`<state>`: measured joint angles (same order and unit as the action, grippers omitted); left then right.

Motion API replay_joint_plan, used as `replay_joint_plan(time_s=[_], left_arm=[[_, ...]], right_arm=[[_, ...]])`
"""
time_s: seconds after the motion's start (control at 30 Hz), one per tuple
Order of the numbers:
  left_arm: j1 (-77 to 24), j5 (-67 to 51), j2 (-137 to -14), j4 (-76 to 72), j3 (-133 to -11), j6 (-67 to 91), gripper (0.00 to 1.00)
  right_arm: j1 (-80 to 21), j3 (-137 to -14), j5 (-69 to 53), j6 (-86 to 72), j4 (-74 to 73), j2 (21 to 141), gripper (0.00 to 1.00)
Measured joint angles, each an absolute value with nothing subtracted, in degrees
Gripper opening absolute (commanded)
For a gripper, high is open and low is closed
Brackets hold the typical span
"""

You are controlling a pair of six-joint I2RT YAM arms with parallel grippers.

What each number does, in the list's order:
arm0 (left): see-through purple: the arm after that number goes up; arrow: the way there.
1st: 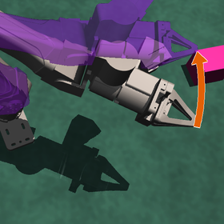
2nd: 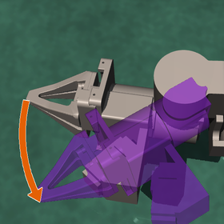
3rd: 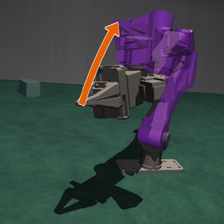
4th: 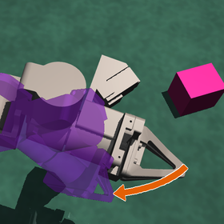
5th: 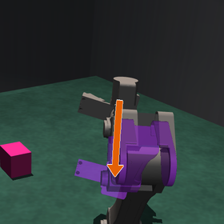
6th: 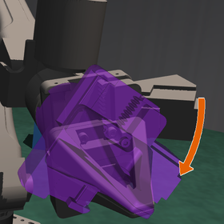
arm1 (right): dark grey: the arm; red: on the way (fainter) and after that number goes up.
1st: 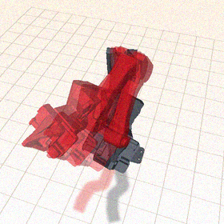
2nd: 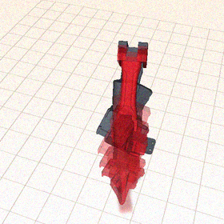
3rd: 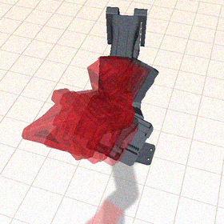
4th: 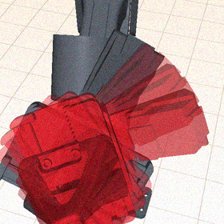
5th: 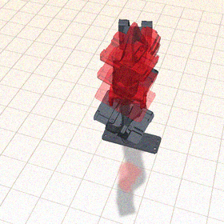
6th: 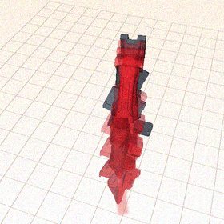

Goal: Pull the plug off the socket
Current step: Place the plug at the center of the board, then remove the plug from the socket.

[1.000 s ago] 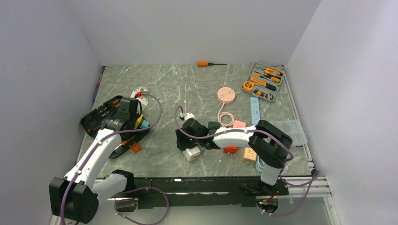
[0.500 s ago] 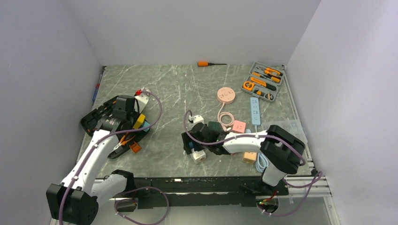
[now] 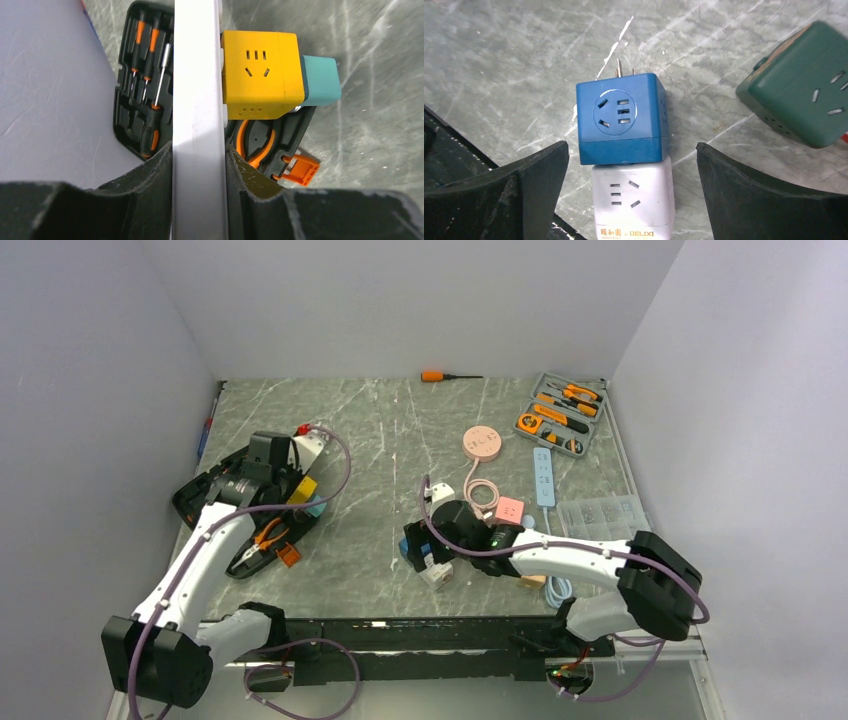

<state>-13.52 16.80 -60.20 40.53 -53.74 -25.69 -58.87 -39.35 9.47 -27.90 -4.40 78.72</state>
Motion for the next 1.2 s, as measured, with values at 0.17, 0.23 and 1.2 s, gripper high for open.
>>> replay_joint_plan(time_s=[0.17,0.23,1.2], left_arm=[[-13.82,11.57,-64.53,41.04,-58.11,-25.61,0.00],[-13.93,9.54,-65.63,40.88,-59.11,-25.65,0.00],[-15.68,-9.74,-58.54,42.50,-53.23,-25.32,0.00]], right_arm=[[-58.26,-40.40,9.30,-26.41,-6.15,75.70,1.00],[-58.15,-40.75,8.95,-25.89,-6.61,74.89,1.00],[-55.90,-59.02,-11.07,-19.55,18.96,98.78,1.00]])
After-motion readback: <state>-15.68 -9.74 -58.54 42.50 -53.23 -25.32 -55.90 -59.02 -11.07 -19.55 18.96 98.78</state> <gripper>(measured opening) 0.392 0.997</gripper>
